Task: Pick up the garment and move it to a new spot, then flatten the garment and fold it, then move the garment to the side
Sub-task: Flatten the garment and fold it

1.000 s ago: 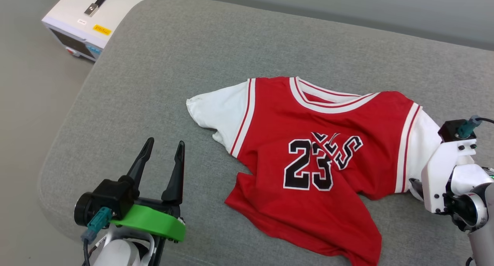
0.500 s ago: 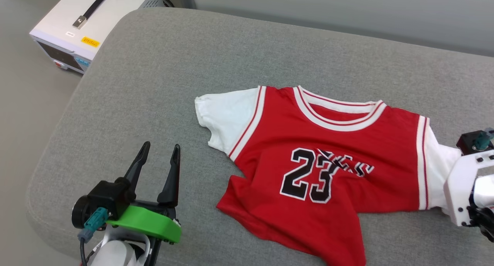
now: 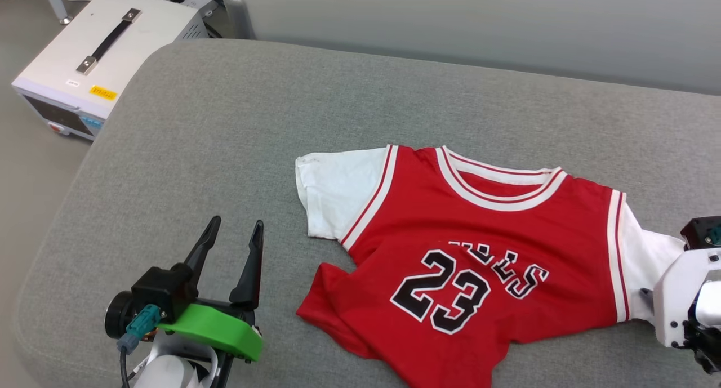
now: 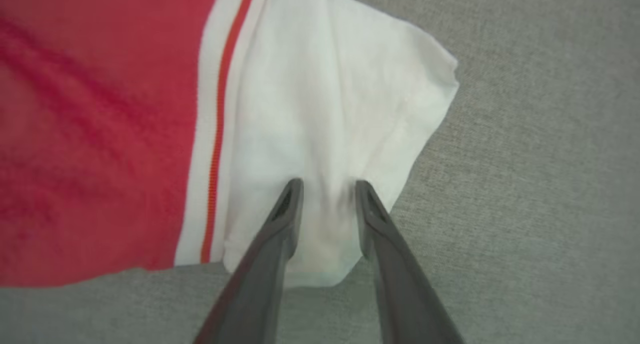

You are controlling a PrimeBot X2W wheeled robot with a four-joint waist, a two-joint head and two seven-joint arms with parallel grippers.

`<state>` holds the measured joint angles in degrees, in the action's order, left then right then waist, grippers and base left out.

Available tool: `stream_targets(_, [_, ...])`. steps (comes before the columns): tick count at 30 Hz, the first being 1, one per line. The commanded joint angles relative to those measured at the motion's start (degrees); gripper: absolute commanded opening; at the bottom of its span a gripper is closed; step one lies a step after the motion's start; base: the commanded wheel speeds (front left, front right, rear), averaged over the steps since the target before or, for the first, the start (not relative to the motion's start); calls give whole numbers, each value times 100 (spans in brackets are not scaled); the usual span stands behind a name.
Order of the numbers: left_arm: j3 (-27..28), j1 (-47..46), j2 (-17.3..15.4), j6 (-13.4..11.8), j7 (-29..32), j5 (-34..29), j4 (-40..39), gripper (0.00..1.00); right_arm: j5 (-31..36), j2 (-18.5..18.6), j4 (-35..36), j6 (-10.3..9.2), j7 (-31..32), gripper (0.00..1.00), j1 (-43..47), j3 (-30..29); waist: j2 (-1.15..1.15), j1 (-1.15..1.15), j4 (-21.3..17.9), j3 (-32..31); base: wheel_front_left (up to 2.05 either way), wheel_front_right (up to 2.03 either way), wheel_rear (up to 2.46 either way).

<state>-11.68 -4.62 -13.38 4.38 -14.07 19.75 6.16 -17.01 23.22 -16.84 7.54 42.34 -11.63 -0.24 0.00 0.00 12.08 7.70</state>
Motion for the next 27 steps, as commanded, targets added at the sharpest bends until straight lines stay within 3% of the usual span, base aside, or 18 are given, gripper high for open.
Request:
stream_targets(1, [21, 79, -71, 21, 8, 28, 12, 100, -117, -116, 27, -5, -197, 100, 78, -66, 0, 0, -158, -156, 0, 0, 0])
stream_targets(10, [119, 197, -81, 5, 14, 235, -50, 100, -277, -370, 830, -5, -1803, 100, 352, -446, 0, 0, -507, -494, 0, 0, 0])
stream_targets(17, [81, 237, -19, 34, 104, 434, 56, 100, -241, -1123, 1771, -5, -3260, 100, 802, -1006, 0, 0, -864, -404, 0, 0, 0])
stream_targets(22, [56, -148, -311, 140, 587, 575, 67, 100, -106, -1320, 2210, -5, -3347, 100, 956, -1003, 0, 0, -1107, -92, 0, 0, 0])
stream_targets(27, [-105, -972, -822, 259, 1809, 979, 171, 100, -25, -1382, 2478, -5, -3297, 100, 833, -1009, 0, 0, -1377, 321, 0, 0, 0])
